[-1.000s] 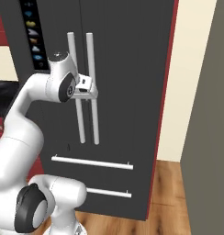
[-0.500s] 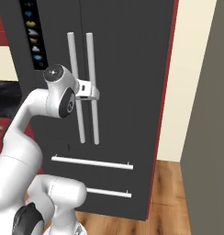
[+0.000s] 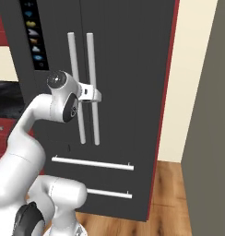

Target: Retrieve the butter from the fridge and place it on a plate on the dining table. Then retrieve the butter knife by the fridge and place it near the plate.

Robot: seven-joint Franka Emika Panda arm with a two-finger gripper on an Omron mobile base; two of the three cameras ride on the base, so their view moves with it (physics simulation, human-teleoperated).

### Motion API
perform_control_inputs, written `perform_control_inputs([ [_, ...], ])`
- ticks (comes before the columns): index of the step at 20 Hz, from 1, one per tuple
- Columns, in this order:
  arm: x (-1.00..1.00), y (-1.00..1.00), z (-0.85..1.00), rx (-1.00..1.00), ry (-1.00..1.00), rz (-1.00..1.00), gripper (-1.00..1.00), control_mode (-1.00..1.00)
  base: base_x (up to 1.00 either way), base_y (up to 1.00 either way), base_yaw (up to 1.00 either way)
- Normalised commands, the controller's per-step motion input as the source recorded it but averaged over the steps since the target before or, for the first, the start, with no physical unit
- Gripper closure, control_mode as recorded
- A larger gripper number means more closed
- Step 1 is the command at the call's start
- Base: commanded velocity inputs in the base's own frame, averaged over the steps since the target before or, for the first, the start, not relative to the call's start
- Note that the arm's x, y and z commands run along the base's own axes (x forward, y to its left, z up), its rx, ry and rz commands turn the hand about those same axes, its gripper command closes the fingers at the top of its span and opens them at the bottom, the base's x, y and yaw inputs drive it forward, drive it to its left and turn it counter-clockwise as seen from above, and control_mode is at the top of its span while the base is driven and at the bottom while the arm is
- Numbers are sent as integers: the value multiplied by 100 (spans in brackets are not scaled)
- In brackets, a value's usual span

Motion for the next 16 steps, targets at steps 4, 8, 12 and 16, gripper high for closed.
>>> perform_control_inputs([
  [4, 43, -10, 0, 0, 0, 0, -100, -100, 0, 0, 0],
  [8, 53, -7, 0, 0, 0, 0, -100, -100, 0, 0, 0],
  [12, 52, -1, 0, 0, 0, 0, -100, -100, 0, 0, 0],
  [16, 48, 0, 0, 0, 0, 0, -100, -100, 0, 0, 0],
])
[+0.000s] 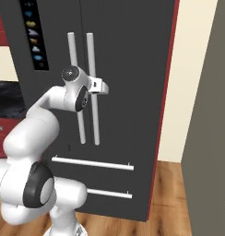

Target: Retrieve the butter from the fridge and place it on a plate on the dining table. Then retrieve the butter knife by the fridge and place it near the plate.

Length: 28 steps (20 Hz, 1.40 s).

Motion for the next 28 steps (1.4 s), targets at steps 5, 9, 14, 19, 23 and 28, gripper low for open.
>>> perform_control_inputs([
  [5, 47, 0, 0, 0, 0, 0, -100, -100, 0, 0, 0],
  [9, 50, 0, 0, 0, 0, 0, -100, -100, 0, 0, 0],
  [14, 48, 0, 0, 0, 0, 1, -100, -100, 0, 0, 0],
  [19, 43, 0, 0, 0, 0, 1, 100, -100, 0, 0, 0],
  [23, 14, 0, 0, 0, 2, 0, 100, -100, 0, 0, 0],
  [28, 0, 0, 0, 0, 0, 0, 100, -100, 0, 0, 0],
])
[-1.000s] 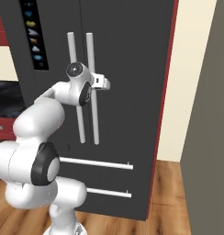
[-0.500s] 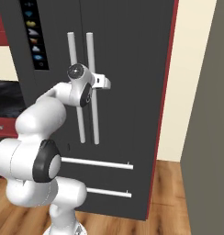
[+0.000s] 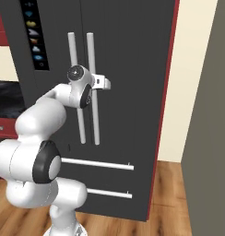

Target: Retrieve the butter from the fridge and place it on a plate on the dining table. Then retrieve the butter knife by the fridge and place it near the plate.

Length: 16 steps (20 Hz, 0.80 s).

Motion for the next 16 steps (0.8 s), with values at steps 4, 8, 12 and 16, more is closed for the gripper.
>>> perform_control_inputs([
  [4, -12, -5, 4, 0, 1, 0, 100, -100, 0, 0, 0],
  [8, -68, -16, 26, 0, 0, 0, 100, -100, 0, 0, 0],
  [12, -77, -21, 25, 0, 8, -2, 100, -100, 0, 0, 0],
  [16, -83, -52, 28, 4, 9, -1, 100, -100, 0, 0, 0],
])
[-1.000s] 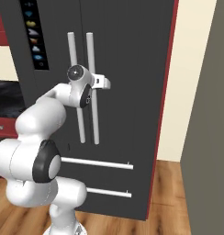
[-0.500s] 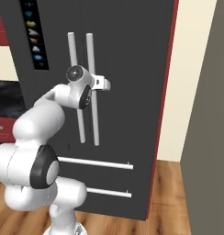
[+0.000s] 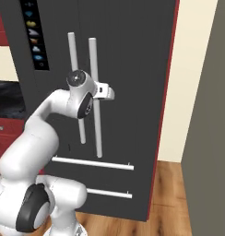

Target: Retrieve the butter from the fridge and place it on a plate on the dining table. Then retrieve the butter knife by the fridge and place it near the plate.

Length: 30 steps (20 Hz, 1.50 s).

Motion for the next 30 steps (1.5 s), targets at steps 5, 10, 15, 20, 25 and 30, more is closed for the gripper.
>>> perform_control_inputs([
  [5, -99, -87, 24, 12, 4, 0, 100, -100, 0, 0, 0],
  [10, -86, -99, 7, 16, 8, 0, 100, -100, 0, 0, 0],
  [15, -71, -87, 6, 12, 10, 0, 100, -100, 0, 0, 0],
  [20, -44, -22, 4, 1, 2, 0, 100, -100, 0, 0, 0],
  [25, -31, 5, 14, -7, 0, -2, 100, -100, 0, 0, 0],
  [30, -63, 11, 31, -12, 0, -7, 100, -100, 0, 0, 0],
])
